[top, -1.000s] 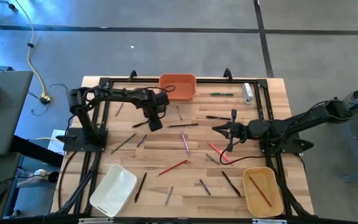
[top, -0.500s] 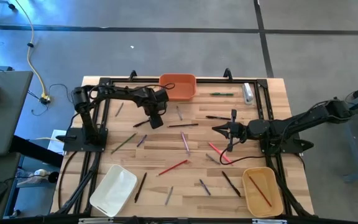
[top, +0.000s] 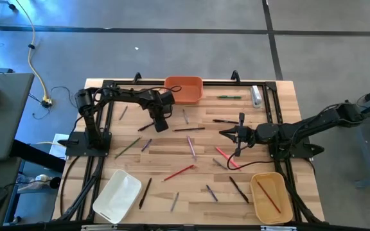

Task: Sort crayons/erasers/pens/pencils in bins
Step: Put the black pen into the white bin

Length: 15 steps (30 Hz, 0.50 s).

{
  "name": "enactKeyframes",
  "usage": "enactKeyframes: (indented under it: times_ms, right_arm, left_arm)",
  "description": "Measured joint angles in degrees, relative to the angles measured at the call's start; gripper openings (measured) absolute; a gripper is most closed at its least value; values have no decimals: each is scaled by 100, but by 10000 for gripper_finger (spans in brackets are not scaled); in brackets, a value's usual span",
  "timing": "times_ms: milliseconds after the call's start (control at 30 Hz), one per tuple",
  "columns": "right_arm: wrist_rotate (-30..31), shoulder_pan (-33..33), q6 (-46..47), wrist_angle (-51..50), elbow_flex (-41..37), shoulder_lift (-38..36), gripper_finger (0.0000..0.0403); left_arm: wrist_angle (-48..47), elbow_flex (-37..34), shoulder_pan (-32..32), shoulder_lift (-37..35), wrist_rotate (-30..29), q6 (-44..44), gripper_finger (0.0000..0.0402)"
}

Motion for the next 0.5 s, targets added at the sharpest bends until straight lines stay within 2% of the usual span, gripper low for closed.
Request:
enactKeyframes:
  times_ms: [100,367,500]
  right_arm:
    - [-1,-1,0,1,0,0,0]
    - [0,-1,0,1,0,0,0]
    - [2,0,0,1,0,-1,0]
  left_arm:
    - [-2,2,-64,-2,-1,32,12]
    - [-437,462,-176,83,-33,-44,8]
    - [-448,721,-308,63,399,-303,6]
